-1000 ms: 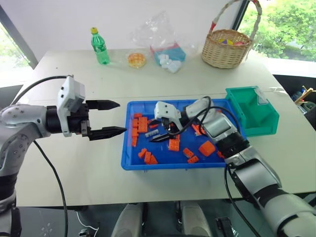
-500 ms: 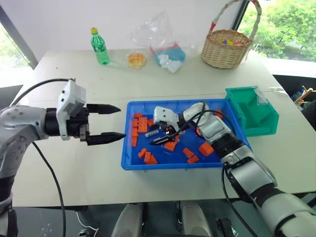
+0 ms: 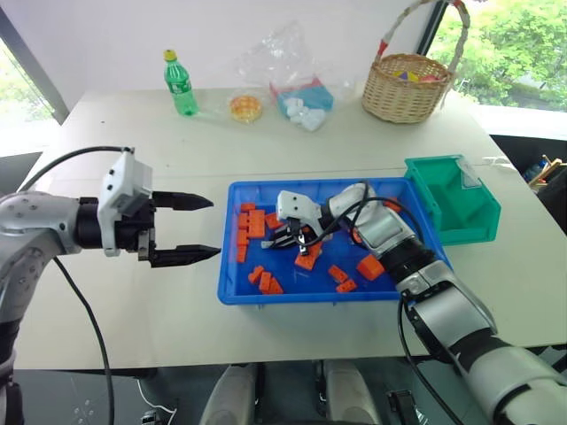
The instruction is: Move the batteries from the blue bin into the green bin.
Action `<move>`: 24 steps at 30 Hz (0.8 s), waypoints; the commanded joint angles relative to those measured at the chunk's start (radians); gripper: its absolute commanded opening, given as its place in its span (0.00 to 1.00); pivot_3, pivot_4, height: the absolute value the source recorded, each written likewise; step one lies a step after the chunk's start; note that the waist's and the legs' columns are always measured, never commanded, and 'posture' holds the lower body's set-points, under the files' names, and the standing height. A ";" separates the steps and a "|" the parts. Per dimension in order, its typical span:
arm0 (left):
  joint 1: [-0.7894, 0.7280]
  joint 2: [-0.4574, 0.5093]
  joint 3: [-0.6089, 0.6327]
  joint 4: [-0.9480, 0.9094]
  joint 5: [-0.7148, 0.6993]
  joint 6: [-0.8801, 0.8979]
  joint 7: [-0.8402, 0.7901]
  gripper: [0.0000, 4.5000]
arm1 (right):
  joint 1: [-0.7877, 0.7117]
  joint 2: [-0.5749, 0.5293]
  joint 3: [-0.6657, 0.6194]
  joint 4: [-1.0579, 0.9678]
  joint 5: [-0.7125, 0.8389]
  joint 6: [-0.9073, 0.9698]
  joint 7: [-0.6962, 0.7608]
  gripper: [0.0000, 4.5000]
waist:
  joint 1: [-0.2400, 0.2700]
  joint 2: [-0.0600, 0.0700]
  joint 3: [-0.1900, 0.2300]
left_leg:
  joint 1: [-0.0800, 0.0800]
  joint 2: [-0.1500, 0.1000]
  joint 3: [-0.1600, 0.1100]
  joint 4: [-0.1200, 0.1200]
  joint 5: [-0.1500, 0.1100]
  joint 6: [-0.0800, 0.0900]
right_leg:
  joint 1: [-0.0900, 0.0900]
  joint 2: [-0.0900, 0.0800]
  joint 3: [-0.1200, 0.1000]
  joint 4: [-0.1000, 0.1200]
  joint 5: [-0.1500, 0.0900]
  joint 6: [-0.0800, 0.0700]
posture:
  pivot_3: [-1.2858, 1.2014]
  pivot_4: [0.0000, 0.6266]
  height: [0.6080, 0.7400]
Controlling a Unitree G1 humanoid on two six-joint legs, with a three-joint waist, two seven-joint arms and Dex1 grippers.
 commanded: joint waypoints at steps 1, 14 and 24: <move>-0.028 -0.007 -0.006 0.006 0.001 -0.012 0.000 1.00 | -0.011 -0.015 -0.024 -0.083 0.012 0.039 0.007 0.02 | 0.000 0.000 0.000 | 0.000 0.000 0.000 0.000 0.000 0.000 | 0.000 0.000 0.000 0.000 0.000 0.000 | 0.52 0.24 0.64; -0.064 -0.086 -0.079 0.024 0.008 -0.018 0.003 1.00 | 0.024 -0.322 -0.518 -0.581 0.208 0.565 -0.240 0.02 | 0.018 0.000 0.000 | -0.002 -0.001 0.000 0.000 0.000 0.000 | 0.000 -0.002 0.000 -0.001 0.000 0.000 | 0.52 0.24 0.64; -0.131 -0.147 -0.128 0.068 0.030 -0.030 -0.004 1.00 | 0.337 -0.553 -0.814 -0.730 0.231 0.716 -0.458 0.02 | 0.025 0.001 0.001 | -0.002 0.001 0.004 0.000 -0.001 0.002 | -0.001 -0.003 0.001 -0.002 -0.002 -0.003 | 0.52 0.24 0.64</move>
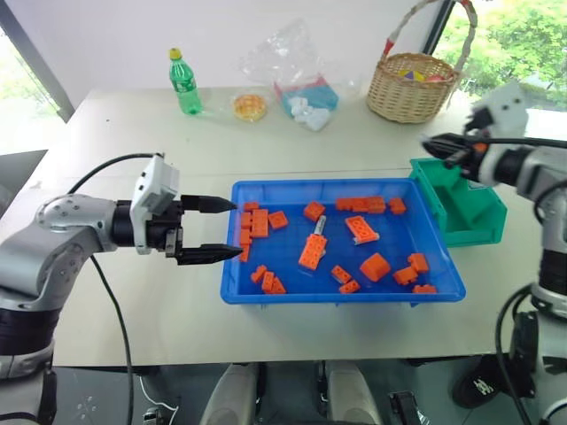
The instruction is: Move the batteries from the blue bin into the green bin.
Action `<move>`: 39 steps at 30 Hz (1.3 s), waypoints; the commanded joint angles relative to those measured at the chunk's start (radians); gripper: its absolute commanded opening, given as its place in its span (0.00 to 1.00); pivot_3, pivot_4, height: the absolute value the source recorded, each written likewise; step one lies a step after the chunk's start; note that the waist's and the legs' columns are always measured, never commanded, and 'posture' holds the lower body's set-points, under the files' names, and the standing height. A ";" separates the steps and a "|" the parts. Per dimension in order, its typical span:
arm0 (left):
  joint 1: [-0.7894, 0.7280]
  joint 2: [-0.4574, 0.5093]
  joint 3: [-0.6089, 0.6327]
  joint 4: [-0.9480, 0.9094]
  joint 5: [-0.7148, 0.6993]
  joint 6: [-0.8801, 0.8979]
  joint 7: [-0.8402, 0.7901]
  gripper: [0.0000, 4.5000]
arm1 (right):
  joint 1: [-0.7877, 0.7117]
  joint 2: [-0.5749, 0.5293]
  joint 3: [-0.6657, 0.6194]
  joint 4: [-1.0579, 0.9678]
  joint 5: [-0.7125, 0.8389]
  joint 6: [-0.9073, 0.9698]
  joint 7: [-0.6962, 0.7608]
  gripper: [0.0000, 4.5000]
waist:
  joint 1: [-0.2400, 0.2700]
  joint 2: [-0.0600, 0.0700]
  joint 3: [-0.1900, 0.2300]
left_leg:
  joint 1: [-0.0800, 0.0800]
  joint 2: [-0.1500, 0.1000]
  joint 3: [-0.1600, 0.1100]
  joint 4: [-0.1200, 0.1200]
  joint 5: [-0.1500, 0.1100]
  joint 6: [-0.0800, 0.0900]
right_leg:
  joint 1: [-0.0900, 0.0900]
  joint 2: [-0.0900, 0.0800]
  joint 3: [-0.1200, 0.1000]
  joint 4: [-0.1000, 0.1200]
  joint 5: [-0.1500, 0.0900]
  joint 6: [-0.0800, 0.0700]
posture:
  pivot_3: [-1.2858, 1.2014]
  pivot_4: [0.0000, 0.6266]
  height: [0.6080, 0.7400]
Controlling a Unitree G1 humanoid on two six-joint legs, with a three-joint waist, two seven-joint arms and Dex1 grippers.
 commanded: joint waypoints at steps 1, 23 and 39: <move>-0.043 -0.007 -0.003 0.007 0.009 -0.016 -0.006 1.00 | 0.074 -0.045 -0.064 -0.081 0.027 0.014 -0.027 0.02 | -0.002 0.000 0.000 | 0.000 0.000 0.000 0.000 0.000 0.000 | 0.000 0.000 0.000 0.000 0.000 0.000 | 0.52 0.24 0.64; -0.083 -0.014 -0.005 0.021 0.012 -0.007 -0.017 1.00 | 0.041 -0.030 0.070 -0.258 0.359 -0.013 0.099 0.87 | -0.017 -0.001 0.001 | 0.000 0.001 0.000 0.001 0.000 0.001 | 0.001 0.001 0.001 -0.001 0.000 0.001 | 0.52 0.24 0.64; -0.056 0.003 0.032 -0.040 -0.015 0.027 0.023 1.00 | -0.349 0.071 0.847 0.362 -0.152 -0.956 0.741 0.87 | -0.025 -0.003 0.002 | 0.001 0.001 0.001 0.001 0.000 0.001 | 0.001 0.002 0.001 -0.001 0.001 0.003 | 0.52 0.24 0.64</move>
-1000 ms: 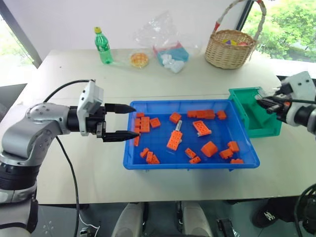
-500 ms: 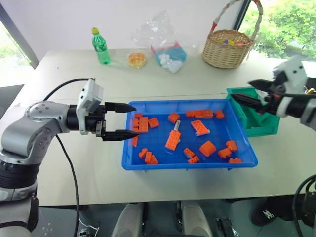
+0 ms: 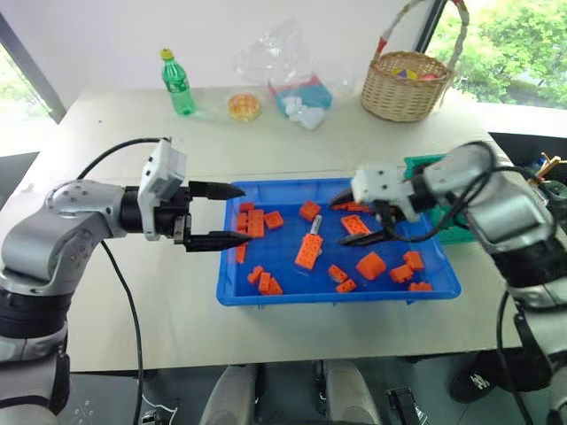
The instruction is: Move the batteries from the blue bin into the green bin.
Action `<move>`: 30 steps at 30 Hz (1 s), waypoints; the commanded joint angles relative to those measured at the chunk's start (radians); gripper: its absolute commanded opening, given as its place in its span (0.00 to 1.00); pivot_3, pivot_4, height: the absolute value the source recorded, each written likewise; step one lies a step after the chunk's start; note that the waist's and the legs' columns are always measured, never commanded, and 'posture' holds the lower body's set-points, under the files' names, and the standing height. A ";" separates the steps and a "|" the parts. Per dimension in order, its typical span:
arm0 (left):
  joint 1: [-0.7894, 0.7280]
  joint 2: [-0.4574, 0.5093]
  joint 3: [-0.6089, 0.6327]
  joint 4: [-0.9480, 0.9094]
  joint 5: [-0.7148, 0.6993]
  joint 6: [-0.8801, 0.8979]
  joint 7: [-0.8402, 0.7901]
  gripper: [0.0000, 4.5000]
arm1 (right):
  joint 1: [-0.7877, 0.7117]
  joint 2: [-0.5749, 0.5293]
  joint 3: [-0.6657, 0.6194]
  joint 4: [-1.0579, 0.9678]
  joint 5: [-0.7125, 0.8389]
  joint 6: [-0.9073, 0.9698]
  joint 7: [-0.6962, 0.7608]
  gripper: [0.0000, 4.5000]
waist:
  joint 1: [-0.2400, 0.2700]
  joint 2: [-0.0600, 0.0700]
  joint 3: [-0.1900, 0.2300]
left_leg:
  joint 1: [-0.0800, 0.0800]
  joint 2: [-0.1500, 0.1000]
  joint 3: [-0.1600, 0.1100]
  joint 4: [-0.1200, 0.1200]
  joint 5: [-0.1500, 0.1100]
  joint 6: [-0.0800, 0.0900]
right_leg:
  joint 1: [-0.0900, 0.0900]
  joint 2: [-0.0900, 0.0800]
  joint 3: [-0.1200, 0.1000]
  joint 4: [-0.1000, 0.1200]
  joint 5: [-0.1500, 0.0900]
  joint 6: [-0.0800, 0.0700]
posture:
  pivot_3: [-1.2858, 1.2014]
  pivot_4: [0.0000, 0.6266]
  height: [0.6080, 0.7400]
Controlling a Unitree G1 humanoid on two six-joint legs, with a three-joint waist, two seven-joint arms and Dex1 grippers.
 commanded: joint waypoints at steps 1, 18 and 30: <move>0.007 0.015 0.048 -0.046 -0.024 0.011 0.022 1.00 | -0.081 0.050 0.061 0.137 -0.096 -0.209 0.083 0.87 | 0.001 0.000 0.000 | 0.000 0.000 0.000 0.000 0.000 0.000 | 0.000 0.000 0.000 0.000 0.000 0.000 | 0.52 0.24 0.64; 0.117 0.027 0.130 -0.134 -0.068 0.025 0.099 1.00 | -0.234 0.240 0.190 0.487 -0.181 -0.558 0.130 1.00 | 0.001 -0.001 0.001 | 0.000 -0.001 -0.002 0.000 0.001 -0.003 | -0.001 0.001 0.000 0.002 0.000 0.000 | 0.52 0.24 0.64; 0.089 0.021 0.106 -0.098 -0.054 0.007 0.083 1.00 | -0.206 0.334 0.120 0.493 -0.189 -0.539 0.122 0.80 | 0.001 -0.001 0.001 | 0.000 -0.001 -0.002 0.000 0.001 -0.003 | -0.002 0.001 0.001 0.003 0.000 -0.001 | 0.52 0.24 0.64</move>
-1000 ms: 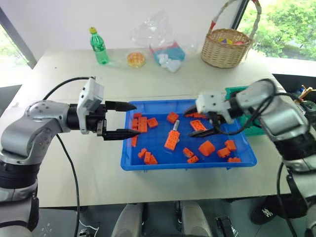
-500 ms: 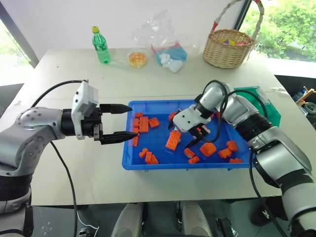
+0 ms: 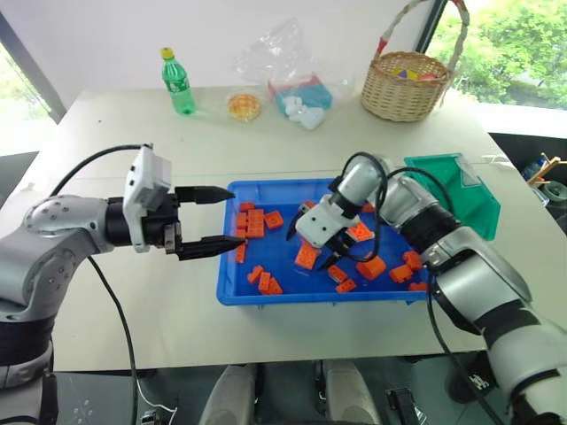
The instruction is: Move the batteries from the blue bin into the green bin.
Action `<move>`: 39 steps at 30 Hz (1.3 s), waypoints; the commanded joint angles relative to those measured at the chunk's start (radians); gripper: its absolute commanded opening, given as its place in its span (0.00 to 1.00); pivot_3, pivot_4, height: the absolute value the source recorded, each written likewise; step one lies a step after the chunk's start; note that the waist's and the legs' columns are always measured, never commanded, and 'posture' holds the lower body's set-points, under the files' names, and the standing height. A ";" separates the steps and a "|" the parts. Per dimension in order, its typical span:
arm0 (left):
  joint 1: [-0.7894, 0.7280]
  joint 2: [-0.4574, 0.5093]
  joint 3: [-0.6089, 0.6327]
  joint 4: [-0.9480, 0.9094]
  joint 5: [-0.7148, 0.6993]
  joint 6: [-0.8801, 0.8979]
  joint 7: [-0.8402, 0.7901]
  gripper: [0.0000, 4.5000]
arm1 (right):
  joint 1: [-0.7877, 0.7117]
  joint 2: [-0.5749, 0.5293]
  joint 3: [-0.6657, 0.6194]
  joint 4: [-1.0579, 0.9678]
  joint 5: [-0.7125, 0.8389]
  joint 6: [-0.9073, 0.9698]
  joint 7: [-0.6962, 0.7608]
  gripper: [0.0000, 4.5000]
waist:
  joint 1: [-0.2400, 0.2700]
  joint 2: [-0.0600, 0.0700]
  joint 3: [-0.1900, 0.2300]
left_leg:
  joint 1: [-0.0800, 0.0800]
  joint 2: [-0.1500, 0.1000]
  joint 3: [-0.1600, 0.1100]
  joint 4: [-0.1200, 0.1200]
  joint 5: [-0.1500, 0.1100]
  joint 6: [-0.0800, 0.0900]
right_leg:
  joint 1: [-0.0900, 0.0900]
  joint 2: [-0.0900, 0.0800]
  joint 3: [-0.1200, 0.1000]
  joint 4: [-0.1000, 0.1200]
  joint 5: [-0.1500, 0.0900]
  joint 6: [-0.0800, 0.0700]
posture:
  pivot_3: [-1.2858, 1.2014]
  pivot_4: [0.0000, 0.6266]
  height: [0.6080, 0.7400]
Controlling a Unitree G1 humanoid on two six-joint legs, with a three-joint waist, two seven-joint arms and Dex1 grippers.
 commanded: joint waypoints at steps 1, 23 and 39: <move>-0.025 0.006 0.000 0.000 0.000 -0.017 -0.009 1.00 | -0.004 -0.002 -0.040 -0.035 0.013 0.020 0.006 0.69 | 0.002 0.000 0.000 | 0.000 0.000 0.000 0.000 0.000 0.000 | 0.000 0.000 0.000 0.000 0.000 0.000 | 0.52 0.24 0.64; -0.083 -0.001 -0.040 0.043 0.023 -0.029 -0.045 1.00 | 0.197 -0.276 -0.245 -0.447 0.164 0.418 -0.001 0.27 | 0.010 -0.001 0.000 | 0.000 -0.001 0.000 0.000 0.000 0.000 | 0.001 -0.001 0.000 -0.001 0.000 0.000 | 0.52 0.24 0.64; -0.127 -0.022 -0.074 0.087 0.051 -0.053 -0.076 1.00 | 0.235 0.087 -0.251 -0.578 0.155 0.772 -0.461 0.27 | 0.004 0.000 0.000 | 0.000 0.000 0.000 0.000 0.000 0.000 | -0.001 0.000 0.002 0.000 0.000 -0.001 | 0.52 0.24 0.64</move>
